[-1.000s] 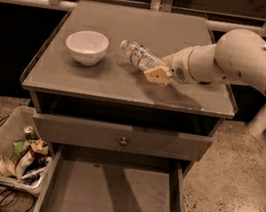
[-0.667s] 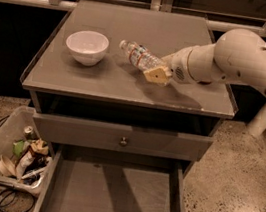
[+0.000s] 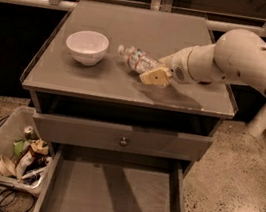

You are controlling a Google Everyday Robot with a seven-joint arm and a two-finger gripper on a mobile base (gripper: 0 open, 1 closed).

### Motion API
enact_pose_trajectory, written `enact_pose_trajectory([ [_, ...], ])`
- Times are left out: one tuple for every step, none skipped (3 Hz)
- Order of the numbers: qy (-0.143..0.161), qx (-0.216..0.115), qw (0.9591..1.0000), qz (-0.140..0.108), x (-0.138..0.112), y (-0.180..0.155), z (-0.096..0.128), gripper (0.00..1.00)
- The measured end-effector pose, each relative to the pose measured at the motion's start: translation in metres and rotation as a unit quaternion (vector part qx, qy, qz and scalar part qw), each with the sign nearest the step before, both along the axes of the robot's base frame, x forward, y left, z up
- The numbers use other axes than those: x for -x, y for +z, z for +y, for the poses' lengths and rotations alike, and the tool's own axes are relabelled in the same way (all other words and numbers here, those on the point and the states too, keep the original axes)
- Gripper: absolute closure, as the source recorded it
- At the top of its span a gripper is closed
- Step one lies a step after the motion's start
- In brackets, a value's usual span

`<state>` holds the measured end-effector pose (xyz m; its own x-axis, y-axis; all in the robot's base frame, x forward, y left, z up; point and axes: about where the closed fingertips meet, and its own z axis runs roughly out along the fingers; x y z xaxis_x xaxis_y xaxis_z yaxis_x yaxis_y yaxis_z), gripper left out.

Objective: Pick water bottle from middle drawer and place on counter

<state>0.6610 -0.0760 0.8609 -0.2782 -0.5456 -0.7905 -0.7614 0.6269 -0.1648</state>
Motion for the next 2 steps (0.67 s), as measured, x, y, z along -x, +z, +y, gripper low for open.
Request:
enact_pose_trajectory([
  [0.000, 0.000, 1.0000, 0.000, 0.0000, 0.0000, 0.0000, 0.00],
  [0.000, 0.000, 1.0000, 0.000, 0.0000, 0.0000, 0.0001, 0.00],
])
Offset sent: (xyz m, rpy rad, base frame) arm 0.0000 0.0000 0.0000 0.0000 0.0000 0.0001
